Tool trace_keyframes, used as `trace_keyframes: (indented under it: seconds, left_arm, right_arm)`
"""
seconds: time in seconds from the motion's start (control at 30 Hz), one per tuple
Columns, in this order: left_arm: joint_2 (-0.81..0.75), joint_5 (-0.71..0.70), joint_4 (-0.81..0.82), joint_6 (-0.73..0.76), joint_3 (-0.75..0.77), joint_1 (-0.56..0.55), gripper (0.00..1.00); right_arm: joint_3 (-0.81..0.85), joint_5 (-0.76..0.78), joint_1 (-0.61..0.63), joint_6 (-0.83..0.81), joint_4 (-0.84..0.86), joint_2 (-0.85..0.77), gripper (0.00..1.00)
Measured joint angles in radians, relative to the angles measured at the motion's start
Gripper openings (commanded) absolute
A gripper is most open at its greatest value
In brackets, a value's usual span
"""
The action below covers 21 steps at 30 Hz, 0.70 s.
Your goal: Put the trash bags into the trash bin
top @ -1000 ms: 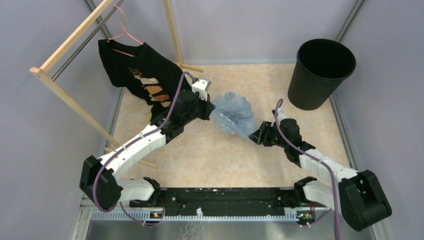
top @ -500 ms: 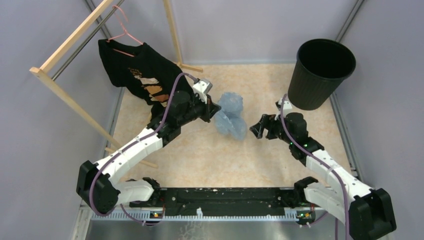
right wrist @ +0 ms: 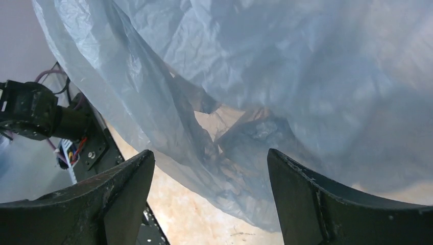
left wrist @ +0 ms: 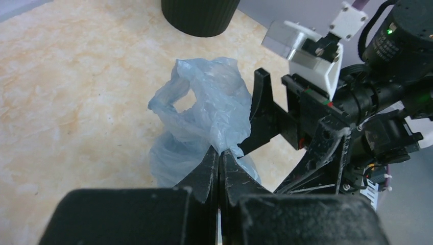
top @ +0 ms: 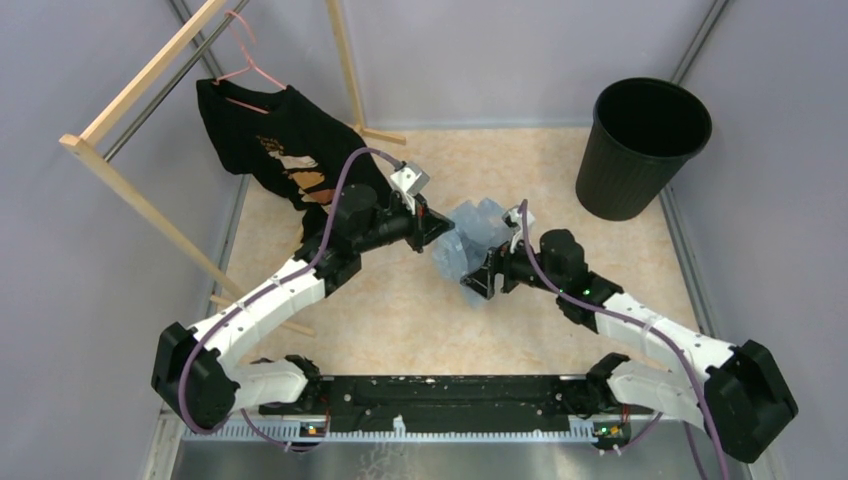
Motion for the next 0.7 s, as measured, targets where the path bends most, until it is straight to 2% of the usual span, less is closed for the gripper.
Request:
trace_keyframes:
  seconds: [0.13, 0.37, 0.47, 0.57, 0.7]
  left_arm:
    - [0.002, 0.042, 0.010, -0.004, 0.000, 0.000, 0.00]
    - [0.040, 0.137, 0.030, -0.023, 0.000, 0.000, 0.00]
    - [0.071, 0.153, 0.025, -0.023, 0.005, 0.000, 0.03]
    - [0.106, 0.132, -0.013, -0.021, 0.029, 0.000, 0.05]
    - [0.138, 0.065, -0.077, -0.004, 0.070, 0.000, 0.03]
  right_arm:
    - [0.001, -0.016, 0.040, 0.026, 0.085, 0.067, 0.66]
    - [-0.014, -0.086, 0.084, 0.159, 0.359, 0.163, 0.65]
    - [-0.013, -0.114, 0.097, 0.195, 0.438, 0.196, 0.65]
    - [-0.011, -0.080, 0.098, 0.190, 0.406, 0.204, 0.66]
    - [-0.005, 0.058, 0.099, 0.132, 0.231, 0.143, 0.70]
